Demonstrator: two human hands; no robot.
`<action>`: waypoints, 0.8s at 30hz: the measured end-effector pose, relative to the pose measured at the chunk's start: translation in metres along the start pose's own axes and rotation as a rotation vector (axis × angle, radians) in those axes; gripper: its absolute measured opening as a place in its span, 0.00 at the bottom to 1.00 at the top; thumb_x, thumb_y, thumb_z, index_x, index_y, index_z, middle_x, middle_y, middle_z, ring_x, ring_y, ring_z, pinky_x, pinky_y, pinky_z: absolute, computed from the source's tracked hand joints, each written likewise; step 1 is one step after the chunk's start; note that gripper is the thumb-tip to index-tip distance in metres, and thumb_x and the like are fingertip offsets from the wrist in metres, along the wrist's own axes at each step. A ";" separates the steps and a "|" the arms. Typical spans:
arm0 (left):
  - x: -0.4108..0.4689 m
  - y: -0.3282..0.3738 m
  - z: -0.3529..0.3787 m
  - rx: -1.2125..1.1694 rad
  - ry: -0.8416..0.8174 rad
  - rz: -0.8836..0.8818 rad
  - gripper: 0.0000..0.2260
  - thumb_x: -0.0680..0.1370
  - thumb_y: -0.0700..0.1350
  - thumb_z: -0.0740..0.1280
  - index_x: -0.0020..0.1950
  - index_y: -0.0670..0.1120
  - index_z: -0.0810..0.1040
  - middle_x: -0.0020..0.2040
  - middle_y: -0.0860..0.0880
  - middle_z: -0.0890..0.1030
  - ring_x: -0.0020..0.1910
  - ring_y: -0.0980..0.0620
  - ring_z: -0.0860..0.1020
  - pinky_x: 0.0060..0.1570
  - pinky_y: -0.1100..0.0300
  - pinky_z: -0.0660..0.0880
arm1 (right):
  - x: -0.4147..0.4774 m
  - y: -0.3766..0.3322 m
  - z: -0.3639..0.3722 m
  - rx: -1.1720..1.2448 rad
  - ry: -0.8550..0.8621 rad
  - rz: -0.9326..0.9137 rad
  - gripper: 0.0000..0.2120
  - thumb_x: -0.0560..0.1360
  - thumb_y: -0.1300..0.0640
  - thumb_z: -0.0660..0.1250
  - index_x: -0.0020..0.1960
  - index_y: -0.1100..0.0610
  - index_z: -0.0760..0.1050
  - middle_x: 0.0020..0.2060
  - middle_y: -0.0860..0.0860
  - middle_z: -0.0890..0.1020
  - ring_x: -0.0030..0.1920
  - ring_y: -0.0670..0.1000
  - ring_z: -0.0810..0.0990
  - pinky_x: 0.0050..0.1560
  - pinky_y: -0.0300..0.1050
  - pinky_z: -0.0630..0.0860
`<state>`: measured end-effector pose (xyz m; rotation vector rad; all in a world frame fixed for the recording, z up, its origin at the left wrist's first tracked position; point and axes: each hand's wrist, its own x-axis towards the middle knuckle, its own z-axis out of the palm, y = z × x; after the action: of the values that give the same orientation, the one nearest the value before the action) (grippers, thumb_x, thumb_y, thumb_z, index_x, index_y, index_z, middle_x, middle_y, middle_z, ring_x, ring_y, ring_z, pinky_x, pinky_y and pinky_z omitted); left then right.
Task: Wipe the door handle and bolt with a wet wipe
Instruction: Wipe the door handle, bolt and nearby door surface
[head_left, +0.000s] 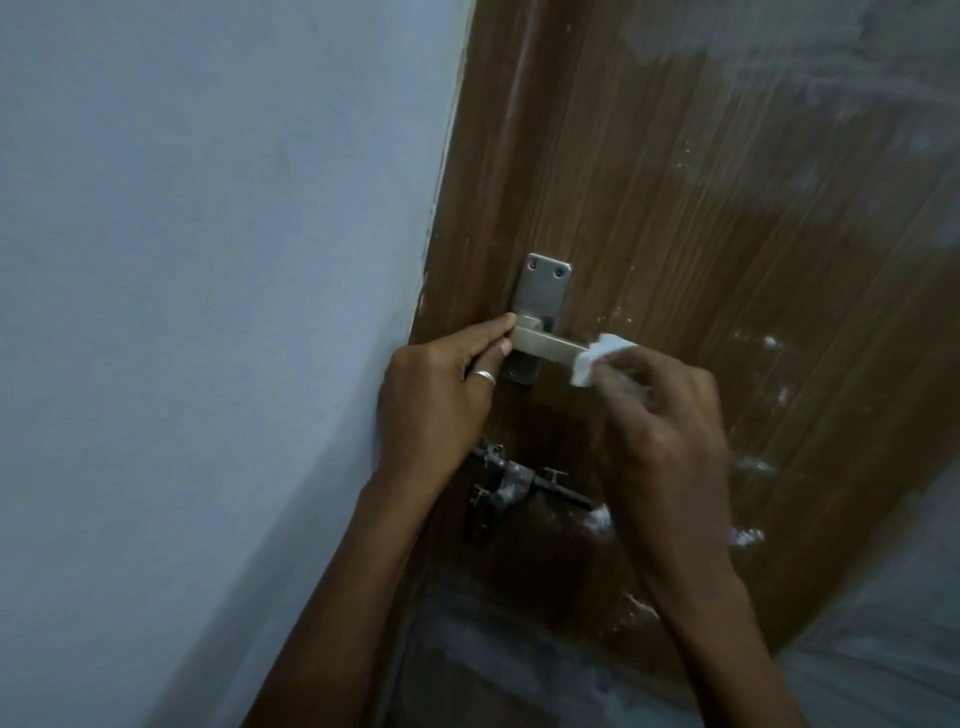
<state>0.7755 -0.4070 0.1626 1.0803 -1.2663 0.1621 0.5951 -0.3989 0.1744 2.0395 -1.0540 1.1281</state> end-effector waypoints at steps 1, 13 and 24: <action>0.000 0.000 0.001 -0.013 0.014 -0.003 0.13 0.79 0.46 0.69 0.64 0.51 0.81 0.58 0.55 0.83 0.56 0.60 0.82 0.56 0.62 0.80 | 0.006 0.002 -0.008 0.015 0.030 0.019 0.14 0.73 0.67 0.72 0.59 0.62 0.81 0.57 0.59 0.81 0.56 0.58 0.77 0.49 0.45 0.74; 0.001 -0.005 0.002 -0.030 0.014 0.011 0.13 0.79 0.45 0.70 0.63 0.52 0.81 0.57 0.55 0.84 0.54 0.58 0.82 0.58 0.57 0.80 | 0.140 0.002 0.020 -0.120 -0.362 -0.594 0.12 0.77 0.59 0.71 0.60 0.54 0.82 0.62 0.52 0.77 0.56 0.52 0.70 0.45 0.45 0.74; 0.001 -0.007 0.003 -0.055 0.009 0.016 0.13 0.79 0.45 0.70 0.63 0.51 0.81 0.55 0.54 0.85 0.50 0.58 0.83 0.50 0.59 0.82 | 0.157 0.024 -0.002 -0.085 -0.432 -0.731 0.16 0.69 0.62 0.72 0.57 0.58 0.83 0.56 0.56 0.80 0.54 0.57 0.77 0.41 0.49 0.78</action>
<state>0.7787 -0.4136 0.1594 1.0210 -1.2645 0.1438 0.6263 -0.4664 0.3149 2.3501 -0.4285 0.2742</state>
